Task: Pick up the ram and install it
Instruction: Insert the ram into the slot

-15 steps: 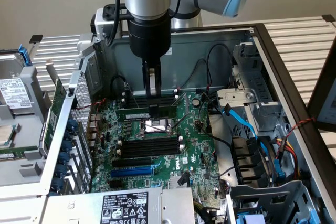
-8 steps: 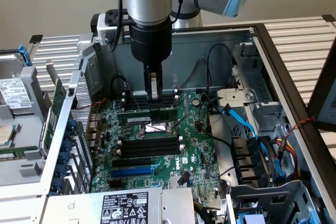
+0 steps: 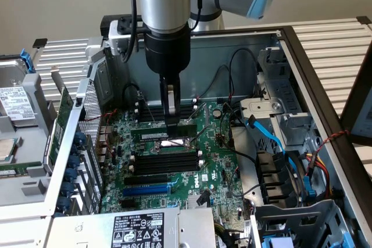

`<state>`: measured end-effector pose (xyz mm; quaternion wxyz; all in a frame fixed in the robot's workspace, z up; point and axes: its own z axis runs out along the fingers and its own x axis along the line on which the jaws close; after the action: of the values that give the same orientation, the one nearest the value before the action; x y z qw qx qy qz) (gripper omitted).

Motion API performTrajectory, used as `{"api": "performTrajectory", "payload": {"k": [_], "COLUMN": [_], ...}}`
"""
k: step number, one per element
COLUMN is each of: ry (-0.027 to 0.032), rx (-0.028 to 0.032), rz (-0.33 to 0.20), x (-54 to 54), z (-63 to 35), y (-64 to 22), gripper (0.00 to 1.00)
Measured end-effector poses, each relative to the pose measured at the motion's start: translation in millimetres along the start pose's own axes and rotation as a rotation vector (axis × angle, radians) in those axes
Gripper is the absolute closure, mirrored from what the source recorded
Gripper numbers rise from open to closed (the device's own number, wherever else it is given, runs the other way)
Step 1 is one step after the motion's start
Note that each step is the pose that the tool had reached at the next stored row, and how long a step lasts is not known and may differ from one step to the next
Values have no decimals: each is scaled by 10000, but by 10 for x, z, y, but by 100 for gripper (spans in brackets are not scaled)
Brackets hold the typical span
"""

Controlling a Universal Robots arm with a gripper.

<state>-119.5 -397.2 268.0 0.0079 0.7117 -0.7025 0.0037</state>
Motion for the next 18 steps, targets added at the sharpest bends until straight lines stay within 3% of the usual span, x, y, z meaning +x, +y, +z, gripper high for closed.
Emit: {"api": "performTrajectory", "payload": {"k": [7,18], "ry": [30,128], "rx": [19,14], "rz": [1,116], "x": [2,45], "z": [84,117], "y": [0,0], "gripper": [87,87]}}
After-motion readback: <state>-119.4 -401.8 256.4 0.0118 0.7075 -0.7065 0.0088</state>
